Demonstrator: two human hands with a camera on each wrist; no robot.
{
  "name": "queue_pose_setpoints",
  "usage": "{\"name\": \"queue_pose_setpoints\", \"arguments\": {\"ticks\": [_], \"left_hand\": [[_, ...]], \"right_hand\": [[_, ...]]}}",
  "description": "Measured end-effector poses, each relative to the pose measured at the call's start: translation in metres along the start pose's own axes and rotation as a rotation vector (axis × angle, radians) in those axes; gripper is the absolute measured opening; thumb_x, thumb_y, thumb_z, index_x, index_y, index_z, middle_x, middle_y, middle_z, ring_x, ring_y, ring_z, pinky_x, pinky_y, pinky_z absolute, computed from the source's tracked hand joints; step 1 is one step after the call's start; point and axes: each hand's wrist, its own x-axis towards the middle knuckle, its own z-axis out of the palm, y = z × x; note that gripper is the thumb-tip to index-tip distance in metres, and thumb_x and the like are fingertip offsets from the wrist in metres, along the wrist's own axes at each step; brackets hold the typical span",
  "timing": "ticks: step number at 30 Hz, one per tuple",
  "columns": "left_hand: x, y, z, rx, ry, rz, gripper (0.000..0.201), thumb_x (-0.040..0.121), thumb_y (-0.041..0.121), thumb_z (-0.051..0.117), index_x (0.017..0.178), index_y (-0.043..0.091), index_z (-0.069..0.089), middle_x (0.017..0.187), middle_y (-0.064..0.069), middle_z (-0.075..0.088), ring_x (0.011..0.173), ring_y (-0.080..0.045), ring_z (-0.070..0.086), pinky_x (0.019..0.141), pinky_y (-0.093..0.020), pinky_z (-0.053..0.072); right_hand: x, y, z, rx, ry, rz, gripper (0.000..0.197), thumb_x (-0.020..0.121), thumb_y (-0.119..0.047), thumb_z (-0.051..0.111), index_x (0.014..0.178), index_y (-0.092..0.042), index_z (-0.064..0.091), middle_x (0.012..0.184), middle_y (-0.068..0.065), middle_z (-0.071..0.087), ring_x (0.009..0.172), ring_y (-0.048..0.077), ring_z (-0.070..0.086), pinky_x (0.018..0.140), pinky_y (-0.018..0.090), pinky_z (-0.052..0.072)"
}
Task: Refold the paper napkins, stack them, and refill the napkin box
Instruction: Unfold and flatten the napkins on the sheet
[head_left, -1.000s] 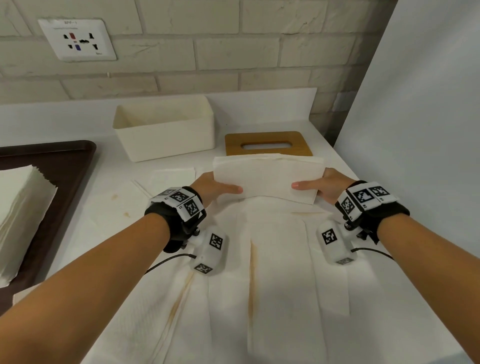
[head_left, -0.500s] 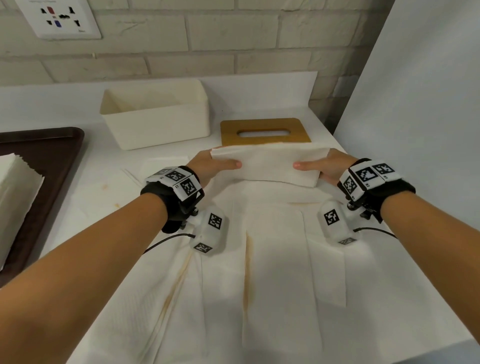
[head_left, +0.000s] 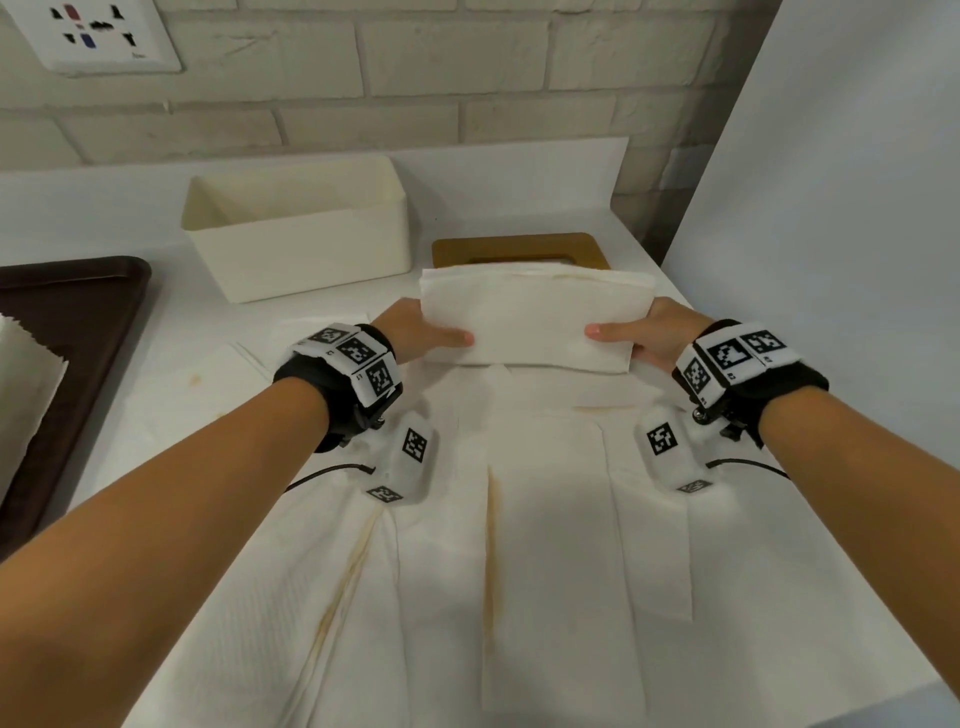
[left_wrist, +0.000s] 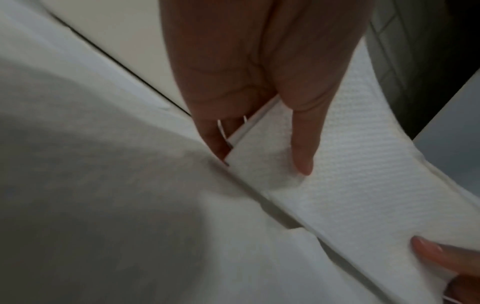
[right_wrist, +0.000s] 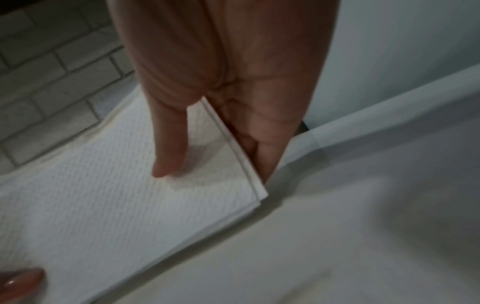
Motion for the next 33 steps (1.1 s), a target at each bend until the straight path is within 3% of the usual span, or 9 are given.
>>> {"name": "queue_pose_setpoints", "arguments": {"ticks": [5, 10, 13, 15, 17, 21, 27, 29, 33], "left_hand": [[0.001, 0.003, -0.007, -0.163, -0.033, 0.066, 0.057, 0.065, 0.015, 0.083, 0.118, 0.013, 0.062, 0.119, -0.004, 0.066, 0.114, -0.020, 0.059, 0.107, -0.038, 0.041], [0.000, 0.000, -0.001, -0.176, -0.120, 0.053, 0.044, 0.075, 0.005, 0.074, 0.117, 0.007, 0.062, 0.105, -0.001, 0.067, 0.100, -0.014, 0.062, 0.102, -0.029, 0.043], [0.000, 0.003, -0.002, -0.228, -0.070, 0.074, 0.049, 0.073, 0.008, 0.077, 0.119, 0.007, 0.062, 0.117, -0.005, 0.066, 0.110, -0.019, 0.060, 0.105, -0.033, 0.042], [0.000, 0.005, -0.005, -0.298, -0.077, 0.097, 0.058, 0.065, 0.015, 0.081, 0.120, 0.010, 0.063, 0.118, -0.007, 0.067, 0.112, -0.021, 0.062, 0.105, -0.039, 0.043], [0.003, 0.005, -0.007, -0.334, -0.101, 0.101, 0.054, 0.066, 0.011, 0.080, 0.117, 0.011, 0.064, 0.119, -0.007, 0.067, 0.113, -0.021, 0.061, 0.105, -0.040, 0.042], [0.007, -0.002, -0.004, -0.227, -0.108, 0.027, 0.040, 0.073, 0.006, 0.076, 0.109, 0.014, 0.062, 0.117, -0.005, 0.064, 0.114, -0.022, 0.059, 0.107, -0.039, 0.041], [0.011, 0.000, -0.004, -0.194, -0.097, 0.038, 0.064, 0.063, 0.020, 0.084, 0.121, 0.013, 0.059, 0.122, -0.004, 0.063, 0.115, -0.021, 0.058, 0.106, -0.039, 0.040], [0.014, 0.001, -0.007, -0.269, -0.106, 0.063, 0.074, 0.055, 0.022, 0.086, 0.123, 0.014, 0.060, 0.122, -0.003, 0.065, 0.115, -0.020, 0.059, 0.106, -0.039, 0.041], [0.016, -0.003, -0.006, -0.174, -0.142, 0.016, 0.057, 0.070, 0.010, 0.079, 0.123, 0.010, 0.058, 0.125, -0.006, 0.062, 0.118, -0.022, 0.056, 0.108, -0.040, 0.039]], "right_hand": [[0.001, -0.004, -0.005, 0.074, -0.016, -0.046, 0.047, 0.079, -0.005, 0.067, 0.124, -0.006, 0.054, 0.126, 0.010, 0.059, 0.112, 0.021, 0.057, 0.098, 0.035, 0.045], [0.004, 0.005, -0.006, -0.087, -0.033, 0.015, 0.063, 0.046, -0.031, 0.088, 0.103, -0.016, 0.066, 0.116, 0.009, 0.067, 0.111, 0.025, 0.061, 0.103, 0.042, 0.044], [0.002, -0.004, -0.003, -0.035, -0.007, -0.030, 0.034, 0.066, -0.021, 0.080, 0.097, -0.018, 0.066, 0.120, 0.009, 0.064, 0.114, 0.024, 0.059, 0.105, 0.041, 0.043], [-0.001, -0.011, -0.003, 0.046, 0.008, -0.052, 0.033, 0.075, -0.011, 0.073, 0.107, -0.013, 0.063, 0.121, 0.007, 0.062, 0.114, 0.023, 0.058, 0.102, 0.038, 0.044], [-0.002, -0.013, -0.004, 0.064, -0.014, -0.060, 0.046, 0.073, -0.010, 0.073, 0.117, -0.008, 0.059, 0.122, 0.008, 0.061, 0.112, 0.021, 0.058, 0.102, 0.037, 0.044], [0.003, 0.000, -0.005, -0.168, 0.010, 0.014, 0.076, 0.045, -0.036, 0.087, 0.114, -0.016, 0.061, 0.122, 0.006, 0.063, 0.115, 0.025, 0.057, 0.104, 0.042, 0.042], [0.014, 0.001, -0.010, -0.112, 0.048, -0.023, 0.121, 0.009, -0.056, 0.087, 0.119, -0.011, 0.059, 0.123, 0.010, 0.062, 0.115, 0.027, 0.058, 0.102, 0.044, 0.045], [0.008, -0.006, -0.009, -0.020, 0.044, -0.029, 0.101, 0.022, -0.043, 0.090, 0.115, -0.014, 0.060, 0.124, 0.008, 0.062, 0.116, 0.025, 0.057, 0.103, 0.044, 0.044], [-0.001, -0.005, -0.007, -0.092, 0.028, 0.012, 0.056, 0.061, -0.023, 0.084, 0.112, -0.015, 0.062, 0.121, 0.008, 0.064, 0.114, 0.025, 0.059, 0.103, 0.043, 0.044]]}}
